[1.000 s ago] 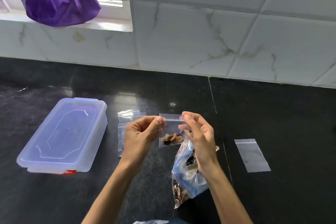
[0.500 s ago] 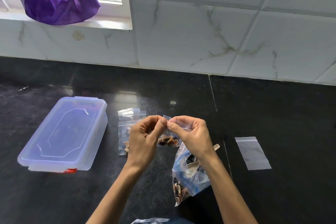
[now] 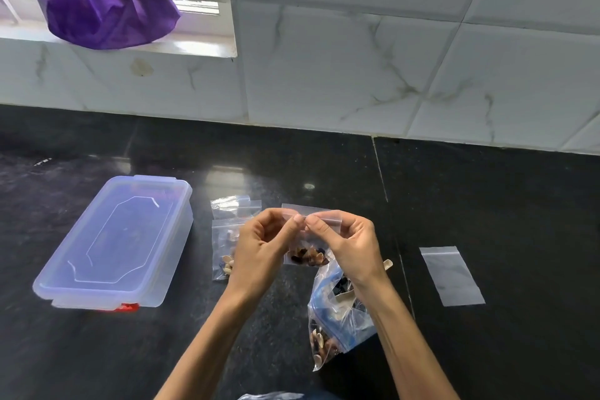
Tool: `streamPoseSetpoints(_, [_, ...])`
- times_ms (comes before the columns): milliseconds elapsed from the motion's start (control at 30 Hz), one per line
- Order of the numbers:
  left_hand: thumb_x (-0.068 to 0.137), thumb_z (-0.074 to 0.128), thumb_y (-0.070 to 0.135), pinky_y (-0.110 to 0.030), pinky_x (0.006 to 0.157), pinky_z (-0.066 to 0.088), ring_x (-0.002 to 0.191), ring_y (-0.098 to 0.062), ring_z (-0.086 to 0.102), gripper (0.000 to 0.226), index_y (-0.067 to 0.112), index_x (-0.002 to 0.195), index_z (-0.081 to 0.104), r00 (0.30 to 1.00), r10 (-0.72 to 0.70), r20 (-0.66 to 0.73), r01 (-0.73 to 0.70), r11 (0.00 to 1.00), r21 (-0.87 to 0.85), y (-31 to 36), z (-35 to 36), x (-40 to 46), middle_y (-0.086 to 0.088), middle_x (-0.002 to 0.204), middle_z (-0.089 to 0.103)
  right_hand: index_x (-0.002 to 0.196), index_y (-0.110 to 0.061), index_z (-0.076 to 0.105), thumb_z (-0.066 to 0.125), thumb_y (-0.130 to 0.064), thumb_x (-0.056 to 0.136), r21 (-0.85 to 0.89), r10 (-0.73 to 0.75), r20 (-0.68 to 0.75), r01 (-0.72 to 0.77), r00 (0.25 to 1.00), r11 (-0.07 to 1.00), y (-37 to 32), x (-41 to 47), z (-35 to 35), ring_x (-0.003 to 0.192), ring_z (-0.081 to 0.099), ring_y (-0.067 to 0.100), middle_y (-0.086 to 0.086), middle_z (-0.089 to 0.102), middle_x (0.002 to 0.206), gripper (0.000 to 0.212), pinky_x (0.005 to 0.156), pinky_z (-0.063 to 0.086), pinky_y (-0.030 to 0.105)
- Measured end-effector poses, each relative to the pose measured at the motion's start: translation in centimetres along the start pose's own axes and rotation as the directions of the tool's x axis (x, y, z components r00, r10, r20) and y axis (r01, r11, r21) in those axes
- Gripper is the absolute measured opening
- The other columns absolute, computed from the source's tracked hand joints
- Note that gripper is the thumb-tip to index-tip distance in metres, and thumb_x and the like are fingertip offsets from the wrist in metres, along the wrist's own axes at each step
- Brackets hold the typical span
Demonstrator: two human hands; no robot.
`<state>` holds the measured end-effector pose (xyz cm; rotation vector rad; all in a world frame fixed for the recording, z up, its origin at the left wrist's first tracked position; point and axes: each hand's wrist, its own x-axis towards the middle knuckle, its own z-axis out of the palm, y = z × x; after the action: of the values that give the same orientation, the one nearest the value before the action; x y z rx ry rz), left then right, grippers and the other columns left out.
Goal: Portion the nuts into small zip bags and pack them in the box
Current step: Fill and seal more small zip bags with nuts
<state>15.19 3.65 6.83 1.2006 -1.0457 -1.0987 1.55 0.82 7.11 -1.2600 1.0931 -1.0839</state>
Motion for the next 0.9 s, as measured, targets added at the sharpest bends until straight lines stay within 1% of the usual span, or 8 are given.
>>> streamPoseSetpoints(100, [0.077, 0.061, 0.03, -0.021, 0.068, 0.055, 0.074, -0.011, 0.069, 0.021, 0.011, 0.085, 0.066, 1.0, -0.002, -0.018, 0.002, 0.999, -0.037, -0.1, -0.2, 0.0, 0.001, 0.077, 0.072, 0.087, -0.014, 0.075, 0.07, -0.026, 0.078, 0.002, 0.033, 0.022, -0.033, 0.999, 0.999, 0.0, -0.3, -0.2, 0.081, 0.073, 0.016, 0.004, 0.076, 0.082, 0.016, 0.073, 0.057, 0.026])
streamPoseSetpoints(200, [0.076, 0.061, 0.031, -0.02, 0.067, 0.054, 0.073, -0.01, 0.068, 0.021, 0.012, 0.084, 0.064, 0.999, 0.006, -0.035, -0.008, 0.999, -0.044, -0.1, -0.4, 0.0, 0.002, 0.077, 0.072, 0.075, -0.019, 0.074, 0.068, -0.021, 0.084, -0.003, 0.026, -0.043, -0.026, 0.999, 1.0, 0.1, -0.4, -0.5, 0.077, 0.069, 0.012, 0.0, 0.074, 0.073, 0.011, 0.073, 0.051, 0.018])
streamPoseSetpoints(300, [0.076, 0.06, 0.034, -0.025, 0.066, 0.056, 0.073, -0.017, 0.07, 0.023, 0.012, 0.084, 0.063, 1.0, -0.004, -0.029, 0.004, 1.0, -0.006, -0.2, -0.2, -0.1, 0.0, 0.08, 0.072, 0.067, -0.016, 0.07, 0.064, -0.017, 0.087, 0.013, 0.051, -0.073, -0.05, 0.996, 0.999, 0.2, -0.3, -0.3, 0.072, 0.064, 0.011, 0.0, 0.067, 0.065, 0.021, 0.08, 0.05, 0.027])
streamPoseSetpoints(400, [0.081, 0.059, 0.029, -0.026, 0.062, 0.057, 0.069, -0.019, 0.07, 0.019, 0.011, 0.085, 0.061, 0.999, -0.003, -0.041, 0.003, 1.0, -0.002, 0.0, -0.2, 0.0, 0.003, 0.079, 0.072, 0.073, -0.018, 0.073, 0.065, -0.023, 0.087, 0.046, 0.062, -0.054, -0.06, 0.997, 0.997, 0.1, -0.2, -0.2, 0.072, 0.065, 0.013, 0.001, 0.071, 0.073, 0.017, 0.087, 0.051, 0.04])
streamPoseSetpoints(500, [0.091, 0.056, 0.018, -0.023, 0.061, 0.057, 0.066, -0.016, 0.069, 0.011, 0.009, 0.087, 0.061, 0.994, 0.028, -0.104, -0.025, 0.999, 0.027, 0.3, -0.8, 0.1, 0.007, 0.077, 0.071, 0.087, -0.021, 0.074, 0.069, -0.039, 0.078, 0.03, 0.074, 0.026, -0.075, 0.997, 0.997, 0.3, -0.3, -0.4, 0.076, 0.069, 0.015, 0.002, 0.074, 0.085, 0.021, 0.081, 0.055, 0.037])
streamPoseSetpoints(633, [0.094, 0.054, 0.017, -0.025, 0.062, 0.057, 0.065, -0.015, 0.069, 0.012, 0.009, 0.087, 0.06, 0.983, 0.013, -0.183, -0.01, 1.0, 0.017, 0.6, -1.8, -0.3, 0.007, 0.076, 0.07, 0.086, -0.015, 0.074, 0.073, -0.035, 0.07, -0.038, 0.049, 0.1, -0.045, 0.994, 0.998, 0.7, -0.9, 0.3, 0.069, 0.068, 0.011, 0.0, 0.073, 0.076, 0.025, 0.071, 0.057, 0.029])
streamPoseSetpoints(800, [0.091, 0.054, 0.028, -0.027, 0.06, 0.056, 0.073, -0.013, 0.069, 0.014, 0.015, 0.089, 0.059, 0.977, -0.073, -0.202, 0.075, 0.997, 0.001, 0.6, -3.2, -1.9, 0.003, 0.09, 0.07, 0.086, -0.014, 0.069, 0.069, -0.028, 0.08, -0.019, 0.017, 0.114, -0.015, 0.993, 1.0, 1.8, -1.4, 2.6, 0.068, 0.066, 0.011, 0.001, 0.069, 0.073, 0.015, 0.071, 0.057, 0.03])
streamPoseSetpoints(900, [0.078, 0.061, 0.037, -0.029, 0.064, 0.057, 0.082, -0.013, 0.069, 0.031, 0.018, 0.102, 0.059, 0.961, -0.252, -0.115, 0.256, 0.967, 0.018, -0.2, -5.2, -3.3, 0.0, 0.095, 0.071, 0.091, -0.014, 0.067, 0.066, -0.023, 0.087, -0.037, 0.041, 0.057, -0.039, 0.998, 0.999, 3.1, -1.9, 4.2, 0.069, 0.063, 0.008, 0.001, 0.068, 0.081, 0.01, 0.069, 0.056, 0.028])
